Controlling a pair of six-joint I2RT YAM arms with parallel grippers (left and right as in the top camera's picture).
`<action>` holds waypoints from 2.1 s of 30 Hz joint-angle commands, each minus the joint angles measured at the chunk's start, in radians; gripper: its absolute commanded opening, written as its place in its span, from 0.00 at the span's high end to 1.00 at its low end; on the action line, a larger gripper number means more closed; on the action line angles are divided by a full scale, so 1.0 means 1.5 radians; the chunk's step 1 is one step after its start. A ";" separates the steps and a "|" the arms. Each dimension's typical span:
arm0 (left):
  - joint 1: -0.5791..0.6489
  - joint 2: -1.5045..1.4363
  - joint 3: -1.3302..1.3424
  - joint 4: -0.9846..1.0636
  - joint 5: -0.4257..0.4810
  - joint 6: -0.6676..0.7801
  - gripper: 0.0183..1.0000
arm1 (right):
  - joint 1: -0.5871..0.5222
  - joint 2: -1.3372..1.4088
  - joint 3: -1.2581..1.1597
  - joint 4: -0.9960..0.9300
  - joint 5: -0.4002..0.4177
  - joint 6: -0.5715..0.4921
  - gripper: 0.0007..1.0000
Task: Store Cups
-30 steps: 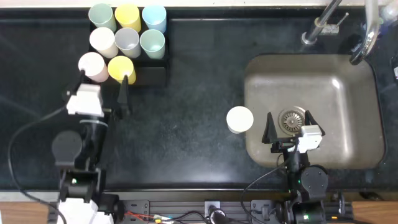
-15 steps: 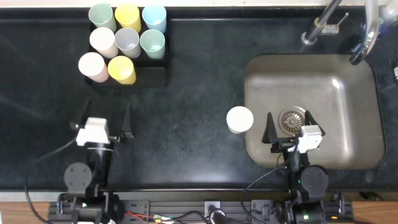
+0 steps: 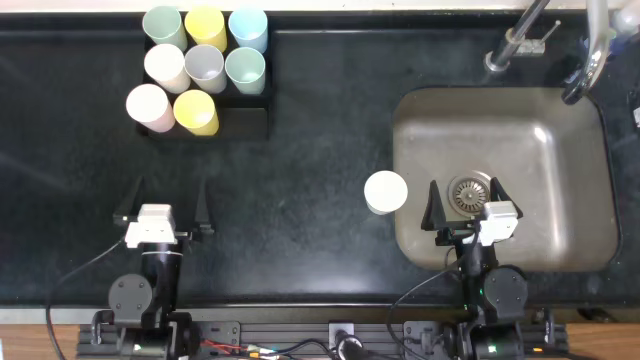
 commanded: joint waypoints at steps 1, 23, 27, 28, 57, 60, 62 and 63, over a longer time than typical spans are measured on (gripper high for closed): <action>0.004 -0.008 -0.001 0.000 -0.009 0.012 0.00 | 0.003 -0.007 -0.009 0.005 0.000 -0.002 0.00; 0.004 -0.006 -0.001 -0.093 0.032 0.010 0.00 | 0.003 -0.007 -0.009 0.005 0.000 -0.002 0.00; 0.004 -0.006 -0.001 -0.093 0.032 0.010 0.00 | 0.003 -0.007 -0.009 0.005 0.000 -0.002 0.00; 0.004 -0.006 -0.001 -0.093 0.032 0.010 0.00 | 0.003 -0.007 -0.009 0.005 0.000 -0.002 0.00; 0.004 -0.006 -0.001 -0.093 0.032 0.010 0.00 | 0.003 -0.007 -0.009 0.007 -0.002 0.001 0.00; 0.004 -0.006 -0.001 -0.093 0.032 0.010 0.00 | 0.003 -0.004 -0.007 0.008 -0.001 0.000 0.00; 0.004 -0.006 -0.001 -0.093 0.032 0.010 0.00 | 0.003 0.027 0.012 0.005 0.001 0.000 0.00; 0.004 -0.006 -0.001 -0.093 0.032 0.010 0.00 | 0.003 0.055 0.035 -0.001 0.001 0.000 0.00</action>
